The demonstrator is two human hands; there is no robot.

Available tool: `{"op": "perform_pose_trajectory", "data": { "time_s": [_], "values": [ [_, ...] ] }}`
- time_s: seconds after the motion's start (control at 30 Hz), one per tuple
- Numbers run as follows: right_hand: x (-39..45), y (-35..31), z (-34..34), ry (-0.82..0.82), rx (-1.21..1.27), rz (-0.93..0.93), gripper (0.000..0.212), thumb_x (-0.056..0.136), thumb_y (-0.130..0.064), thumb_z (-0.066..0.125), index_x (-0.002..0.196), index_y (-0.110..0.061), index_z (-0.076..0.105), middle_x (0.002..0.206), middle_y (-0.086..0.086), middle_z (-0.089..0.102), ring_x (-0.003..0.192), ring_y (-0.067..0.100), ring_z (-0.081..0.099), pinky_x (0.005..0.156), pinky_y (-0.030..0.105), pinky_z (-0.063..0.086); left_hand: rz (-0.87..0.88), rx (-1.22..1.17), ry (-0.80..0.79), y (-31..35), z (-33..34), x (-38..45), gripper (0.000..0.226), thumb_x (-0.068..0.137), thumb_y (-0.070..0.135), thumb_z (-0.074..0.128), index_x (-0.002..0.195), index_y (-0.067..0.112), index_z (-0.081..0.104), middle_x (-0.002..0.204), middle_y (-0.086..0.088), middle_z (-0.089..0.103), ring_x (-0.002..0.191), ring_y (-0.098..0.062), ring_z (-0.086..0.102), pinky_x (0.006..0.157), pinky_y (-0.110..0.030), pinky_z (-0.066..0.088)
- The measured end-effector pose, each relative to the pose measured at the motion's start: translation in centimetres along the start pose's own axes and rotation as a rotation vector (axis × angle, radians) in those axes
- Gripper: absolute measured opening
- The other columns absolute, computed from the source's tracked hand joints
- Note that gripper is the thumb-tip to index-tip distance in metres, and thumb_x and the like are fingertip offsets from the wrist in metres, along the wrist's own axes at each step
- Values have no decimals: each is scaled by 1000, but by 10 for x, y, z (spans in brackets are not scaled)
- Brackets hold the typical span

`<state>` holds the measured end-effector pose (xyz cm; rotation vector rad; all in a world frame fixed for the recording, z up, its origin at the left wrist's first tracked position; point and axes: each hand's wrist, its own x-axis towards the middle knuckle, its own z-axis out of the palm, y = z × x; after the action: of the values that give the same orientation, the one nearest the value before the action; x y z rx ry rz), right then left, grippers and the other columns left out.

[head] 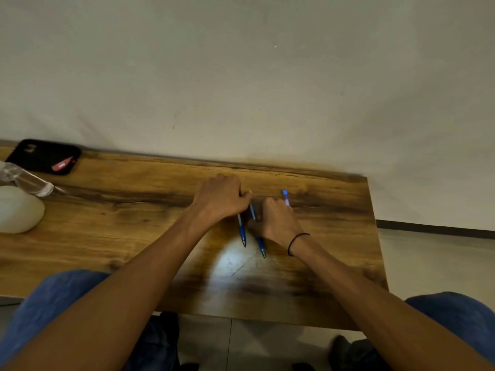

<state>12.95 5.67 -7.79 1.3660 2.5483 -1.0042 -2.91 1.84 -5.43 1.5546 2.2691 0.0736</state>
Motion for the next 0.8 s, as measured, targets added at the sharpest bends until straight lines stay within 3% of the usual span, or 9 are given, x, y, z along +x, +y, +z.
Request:
{"op": "perform_pose_trajectory", "data": {
  "time_s": [0.1,0.2,0.27,0.37,0.43,0.53,0.6,0.8],
  "values": [
    [2,-1,-9,59,152,73,35,86,-28,77,62,-21,54,57,-5,55,53,11,55,48,23,38,-43,-109,-111,0,-9,5,45,99,63,55,80,25,69,71,5,68,74,-18,66,61,-31,44],
    [2,-3,-16,146,258,67,26,87,-29,78,70,-14,64,64,-1,64,62,12,63,54,33,51,-80,-477,-213,6,-8,10,36,99,57,63,81,28,75,83,2,77,82,-17,74,75,-35,59],
    [2,-4,-19,157,312,40,19,87,-22,79,74,-16,67,65,-4,67,61,7,63,55,30,52,-56,-663,-189,12,-5,10,27,101,43,67,84,24,76,87,-2,78,85,-19,73,78,-37,58],
    [6,-2,-25,143,341,13,11,88,-16,76,78,-13,72,69,3,73,62,13,71,59,37,60,11,-684,-93,14,1,12,28,103,29,68,84,12,78,84,-8,80,84,-26,76,81,-46,60],
    [12,4,-33,169,472,35,9,93,-12,73,84,-9,72,72,8,77,65,23,75,62,43,64,11,-707,-71,12,2,15,23,102,27,69,88,15,82,82,-2,81,84,-21,77,82,-42,61],
    [20,12,-48,221,777,113,6,97,-7,71,92,-9,68,79,13,78,69,30,78,56,34,62,9,-773,-75,10,2,17,14,100,28,73,94,23,84,81,5,82,79,-9,78,78,-30,60],
    [23,14,-53,212,894,120,4,97,-7,71,98,-4,69,88,23,77,74,38,78,55,31,60,44,-785,-76,12,2,16,10,98,28,75,93,26,84,80,7,82,78,-7,78,76,-30,60],
    [28,12,-45,198,901,85,10,93,-8,77,89,-2,70,81,18,74,67,26,76,58,34,63,75,-748,-55,23,4,10,11,98,23,75,96,18,85,84,2,82,83,-17,79,80,-42,64]
  ]
}}
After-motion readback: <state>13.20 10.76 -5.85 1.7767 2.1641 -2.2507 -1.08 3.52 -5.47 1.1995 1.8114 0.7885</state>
